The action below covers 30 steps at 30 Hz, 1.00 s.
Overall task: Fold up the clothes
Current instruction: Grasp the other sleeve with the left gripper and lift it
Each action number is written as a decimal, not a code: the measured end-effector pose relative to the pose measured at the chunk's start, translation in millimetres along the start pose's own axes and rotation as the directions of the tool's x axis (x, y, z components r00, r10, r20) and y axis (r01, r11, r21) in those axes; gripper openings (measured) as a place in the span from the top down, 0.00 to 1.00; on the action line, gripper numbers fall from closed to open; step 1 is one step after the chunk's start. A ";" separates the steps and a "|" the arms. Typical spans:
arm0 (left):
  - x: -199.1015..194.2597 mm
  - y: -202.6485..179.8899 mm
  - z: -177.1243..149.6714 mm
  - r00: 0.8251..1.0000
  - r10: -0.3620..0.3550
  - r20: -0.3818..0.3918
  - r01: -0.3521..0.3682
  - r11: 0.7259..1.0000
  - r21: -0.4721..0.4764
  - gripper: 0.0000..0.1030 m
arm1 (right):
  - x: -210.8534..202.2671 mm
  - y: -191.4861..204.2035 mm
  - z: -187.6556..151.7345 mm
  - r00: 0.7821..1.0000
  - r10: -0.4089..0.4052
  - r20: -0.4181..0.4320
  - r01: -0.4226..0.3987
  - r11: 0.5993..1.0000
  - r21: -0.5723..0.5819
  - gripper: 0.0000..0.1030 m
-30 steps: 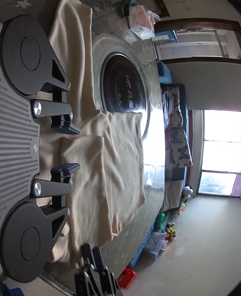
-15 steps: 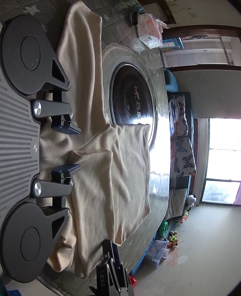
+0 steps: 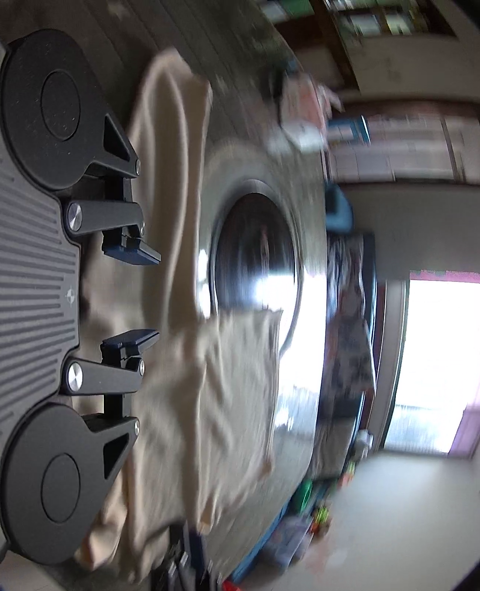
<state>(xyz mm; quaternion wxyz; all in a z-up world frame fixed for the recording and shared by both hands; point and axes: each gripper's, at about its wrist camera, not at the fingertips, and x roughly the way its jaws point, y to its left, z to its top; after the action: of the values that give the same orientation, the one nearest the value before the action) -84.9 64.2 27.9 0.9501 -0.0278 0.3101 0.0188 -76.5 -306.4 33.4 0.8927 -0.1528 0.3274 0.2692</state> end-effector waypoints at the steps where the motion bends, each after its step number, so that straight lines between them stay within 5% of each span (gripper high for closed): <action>1: -0.3 9.5 0.6 0.999 0.036 0.003 -0.036 0.999 -0.019 0.59 | -0.4 1.3 0.4 1.000 0.000 0.002 0.000 1.000 -0.005 0.63; 4: -1.0 39.8 2.9 0.988 0.155 0.006 -0.154 0.984 -0.086 0.57 | -3.0 8.3 6.0 1.000 0.019 0.015 -0.019 1.000 -0.025 0.62; 9: -2.5 89.7 6.0 0.942 0.337 -0.010 -0.332 0.922 -0.202 0.55 | 0.6 27.5 19.2 0.997 0.080 0.022 -0.078 0.994 -0.082 0.52; 14: 1.4 126.6 8.5 0.907 0.418 -0.045 -0.414 0.869 -0.272 0.54 | 12.2 52.7 34.6 0.990 0.141 0.015 -0.137 0.980 -0.144 0.48; 22: 14.6 149.5 8.7 0.917 0.388 -0.086 -0.393 0.851 -0.347 0.57 | 38.2 83.3 53.3 0.981 0.195 -0.013 -0.195 0.965 -0.175 0.45; 26: 15.7 148.5 9.1 0.929 0.364 -0.069 -0.364 0.862 -0.354 0.87 | 49.4 95.4 53.2 0.975 0.218 -0.045 -0.222 0.955 -0.195 0.45; 30: 10.9 148.5 15.3 0.942 0.336 -0.031 -0.322 0.868 -0.379 0.94 | 48.3 97.7 51.1 0.974 0.221 -0.043 -0.225 0.954 -0.198 0.41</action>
<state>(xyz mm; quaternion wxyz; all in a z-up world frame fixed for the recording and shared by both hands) -75.0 213.6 27.7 0.9150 -0.1569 0.2839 0.2401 -76.6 -186.1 29.5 0.8331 -0.2074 0.3226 0.3986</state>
